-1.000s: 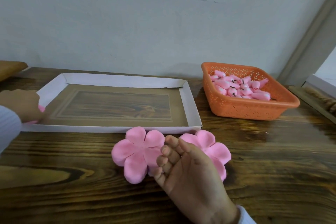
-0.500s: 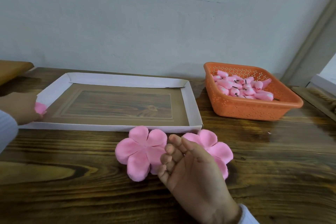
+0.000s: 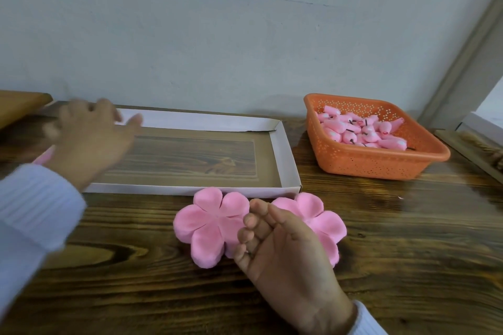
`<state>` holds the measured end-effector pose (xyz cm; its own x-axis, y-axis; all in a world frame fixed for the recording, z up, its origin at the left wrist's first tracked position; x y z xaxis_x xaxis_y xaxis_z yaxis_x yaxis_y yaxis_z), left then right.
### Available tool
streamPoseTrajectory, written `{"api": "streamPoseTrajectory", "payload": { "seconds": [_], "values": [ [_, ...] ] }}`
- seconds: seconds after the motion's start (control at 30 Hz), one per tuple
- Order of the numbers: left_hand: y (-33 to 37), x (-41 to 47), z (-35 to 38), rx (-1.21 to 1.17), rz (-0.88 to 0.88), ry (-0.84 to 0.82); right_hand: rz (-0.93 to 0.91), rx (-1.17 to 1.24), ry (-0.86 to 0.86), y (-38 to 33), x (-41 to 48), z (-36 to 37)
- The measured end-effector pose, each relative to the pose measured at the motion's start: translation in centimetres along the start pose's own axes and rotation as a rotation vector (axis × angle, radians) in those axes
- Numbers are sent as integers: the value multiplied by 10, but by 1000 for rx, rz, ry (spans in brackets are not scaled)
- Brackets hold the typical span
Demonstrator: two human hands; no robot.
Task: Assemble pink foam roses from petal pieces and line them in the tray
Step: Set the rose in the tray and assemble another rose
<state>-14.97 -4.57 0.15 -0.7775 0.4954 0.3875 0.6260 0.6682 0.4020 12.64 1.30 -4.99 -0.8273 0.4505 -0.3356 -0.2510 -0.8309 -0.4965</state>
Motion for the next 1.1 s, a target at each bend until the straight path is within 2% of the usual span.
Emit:
{"api": "streamPoseTrajectory", "payload": {
  "seconds": [0.07, 0.13, 0.17, 0.23, 0.3, 0.37, 0.43, 0.6, 0.67, 0.77, 0.83, 1.1],
  "values": [
    [49, -36, -5, -318, 66, 33, -48, -55, 1, -3, -5, 3],
    [81, -81, -1, -630, 120, -19, -130, -114, 30, -11, -12, 5],
    [88, -102, 6, -711, 152, -63, -180, -177, 35, -19, -16, 6],
    [96, -135, 15, -688, 230, -64, -310, -410, 40, -45, -25, 13],
    [91, -145, 28, -621, 278, -27, -503, -798, 98, -79, -27, 20],
    [85, -144, 39, -579, 280, -35, -643, -1161, 258, -119, -15, 22],
    [82, -143, 43, -566, 270, -67, -673, -1401, 464, -161, 7, 11],
    [74, -144, 53, -439, 353, -209, -582, -1898, 925, -249, 50, -40],
    [73, -144, 57, -388, 387, -207, -440, -2051, 1037, -271, 56, -56],
    [72, -142, 60, -342, 394, -196, -101, -2241, 1021, -285, 59, -69],
    [70, -143, 61, -333, 394, -206, 39, -2287, 1008, -286, 57, -73],
    [71, -143, 61, -341, 383, -230, 161, -2258, 1006, -289, 54, -79]
  ]
}}
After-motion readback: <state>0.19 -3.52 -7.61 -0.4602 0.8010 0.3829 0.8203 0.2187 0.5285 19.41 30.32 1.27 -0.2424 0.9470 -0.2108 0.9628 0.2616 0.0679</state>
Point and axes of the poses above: each hand's wrist, its own x-axis towards the middle knuckle, its own z-axis out of the palm, y = z × x, the point moved 2 cm from there along x, towards the middle knuckle, and after that the axes turned 4 degrees about z, right-handed, at the moved point
